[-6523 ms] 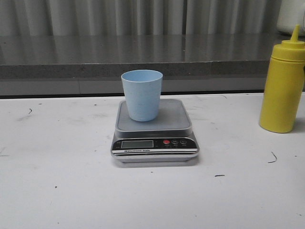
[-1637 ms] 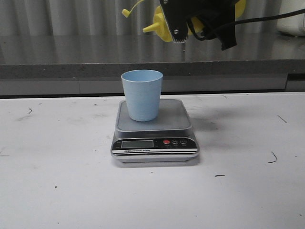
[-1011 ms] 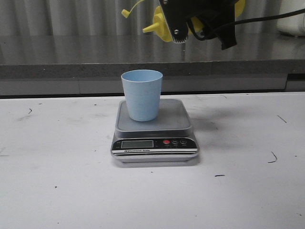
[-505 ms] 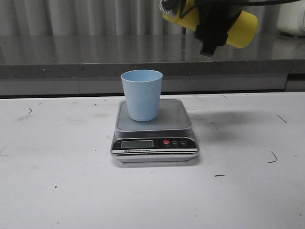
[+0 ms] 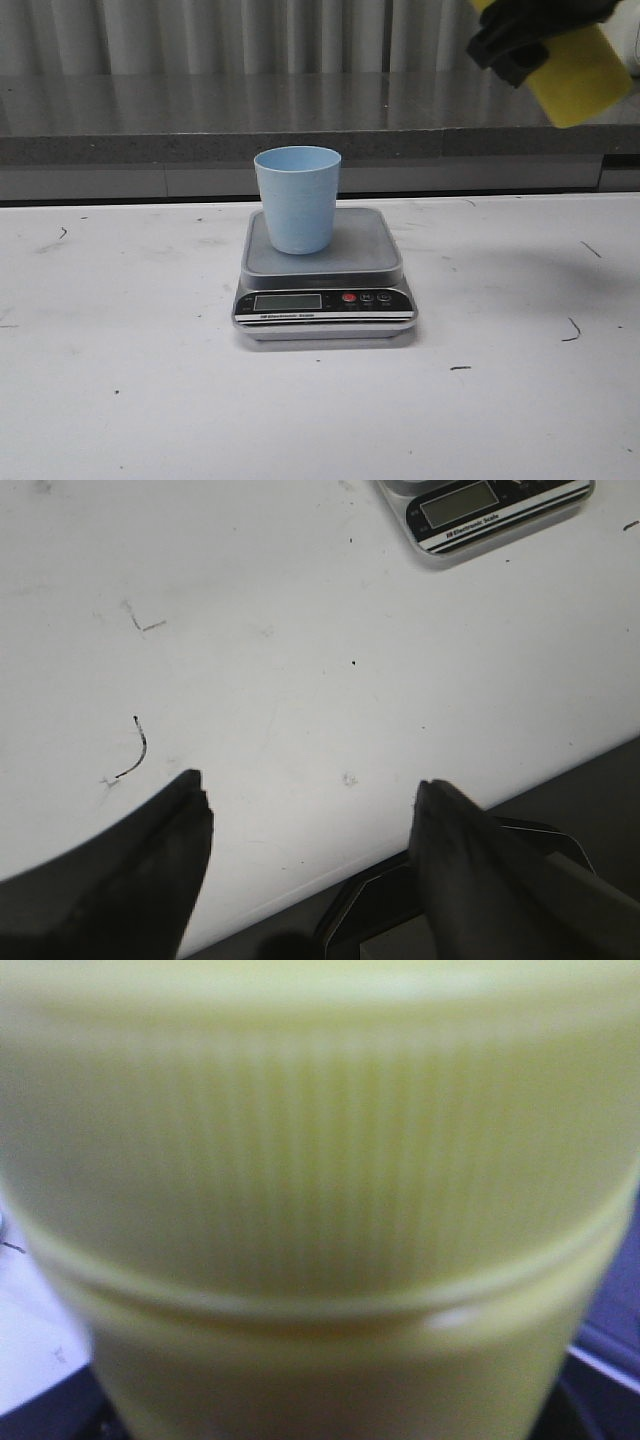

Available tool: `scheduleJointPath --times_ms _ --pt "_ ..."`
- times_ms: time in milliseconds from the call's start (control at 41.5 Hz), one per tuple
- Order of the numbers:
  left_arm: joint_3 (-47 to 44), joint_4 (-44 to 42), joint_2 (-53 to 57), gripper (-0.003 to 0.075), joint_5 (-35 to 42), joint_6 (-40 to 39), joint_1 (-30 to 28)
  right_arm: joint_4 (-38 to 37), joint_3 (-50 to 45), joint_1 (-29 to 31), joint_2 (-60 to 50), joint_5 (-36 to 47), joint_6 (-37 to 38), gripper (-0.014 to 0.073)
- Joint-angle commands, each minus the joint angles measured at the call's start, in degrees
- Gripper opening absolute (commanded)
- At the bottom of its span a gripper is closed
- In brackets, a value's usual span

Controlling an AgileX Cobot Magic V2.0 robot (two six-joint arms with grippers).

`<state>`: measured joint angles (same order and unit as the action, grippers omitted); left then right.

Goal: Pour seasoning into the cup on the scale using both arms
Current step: 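Turn the yellow bottle upright and move it back with the right gripper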

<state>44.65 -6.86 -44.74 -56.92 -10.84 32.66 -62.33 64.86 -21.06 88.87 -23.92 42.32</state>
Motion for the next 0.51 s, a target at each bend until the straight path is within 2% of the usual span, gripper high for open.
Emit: scheduleJointPath --times_ms 0,144,313,481 --pt "1.5 -0.1 0.3 0.0427 2.9 -0.2 -0.2 -1.6 -4.1 5.2 -6.0 13.1 5.2 0.0342" --pt "1.5 -0.1 0.3 0.0427 2.9 -0.2 -0.2 -1.6 -11.0 13.4 -6.8 29.3 8.4 0.0342" --pt "1.5 -0.1 0.3 0.0427 2.9 -0.2 -0.2 0.3 -16.7 19.7 -6.6 38.4 8.4 0.0342" --pt "1.5 -0.1 0.3 0.0427 2.9 -0.2 -0.2 3.3 -17.9 22.7 -4.7 48.0 6.7 0.0342"
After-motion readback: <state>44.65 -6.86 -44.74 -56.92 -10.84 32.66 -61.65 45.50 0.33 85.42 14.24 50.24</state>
